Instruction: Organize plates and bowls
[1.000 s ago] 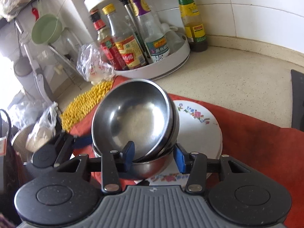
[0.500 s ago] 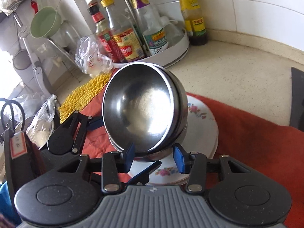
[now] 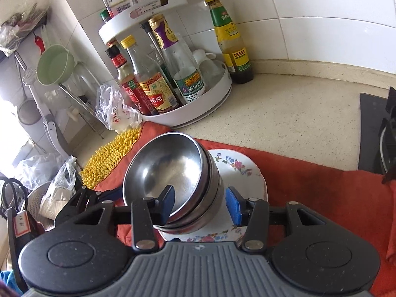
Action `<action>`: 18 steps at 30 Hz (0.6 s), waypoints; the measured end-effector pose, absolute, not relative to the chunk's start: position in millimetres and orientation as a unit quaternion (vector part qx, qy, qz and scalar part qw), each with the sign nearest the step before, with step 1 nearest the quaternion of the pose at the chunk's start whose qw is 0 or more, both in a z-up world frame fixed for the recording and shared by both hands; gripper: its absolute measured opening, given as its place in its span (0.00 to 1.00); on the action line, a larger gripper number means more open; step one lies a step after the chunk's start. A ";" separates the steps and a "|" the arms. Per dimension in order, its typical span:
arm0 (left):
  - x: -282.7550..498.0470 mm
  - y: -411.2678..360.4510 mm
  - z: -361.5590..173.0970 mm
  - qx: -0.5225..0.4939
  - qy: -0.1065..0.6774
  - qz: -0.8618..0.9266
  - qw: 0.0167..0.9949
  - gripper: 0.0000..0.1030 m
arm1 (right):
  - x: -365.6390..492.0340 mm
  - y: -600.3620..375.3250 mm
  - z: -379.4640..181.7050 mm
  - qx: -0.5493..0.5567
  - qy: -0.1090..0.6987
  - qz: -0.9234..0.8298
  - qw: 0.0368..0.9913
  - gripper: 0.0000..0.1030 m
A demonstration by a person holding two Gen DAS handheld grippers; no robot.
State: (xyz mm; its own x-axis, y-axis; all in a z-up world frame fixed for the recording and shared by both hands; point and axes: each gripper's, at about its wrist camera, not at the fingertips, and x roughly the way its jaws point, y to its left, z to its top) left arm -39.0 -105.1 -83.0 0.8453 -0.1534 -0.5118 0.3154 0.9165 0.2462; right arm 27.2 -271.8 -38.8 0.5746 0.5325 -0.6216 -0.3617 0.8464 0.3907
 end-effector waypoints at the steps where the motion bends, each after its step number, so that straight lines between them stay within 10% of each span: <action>1: -42.1 -103.0 -81.2 0.156 0.253 -0.117 0.948 1.00 | 19.5 -273.8 -38.0 0.110 0.378 0.250 0.885 0.43; 18: -73.4 -88.8 -45.8 0.049 0.319 0.029 0.946 1.00 | -77.7 -252.9 -54.9 0.077 0.366 0.213 0.903 0.49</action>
State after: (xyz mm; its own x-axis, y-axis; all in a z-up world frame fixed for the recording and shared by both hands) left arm -73.4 -88.8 -45.8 0.7951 0.0860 -0.6004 -0.0239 0.9936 0.1106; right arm -77.7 -252.9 -54.9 0.6415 0.4414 -0.6274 -0.3284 0.8971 0.2955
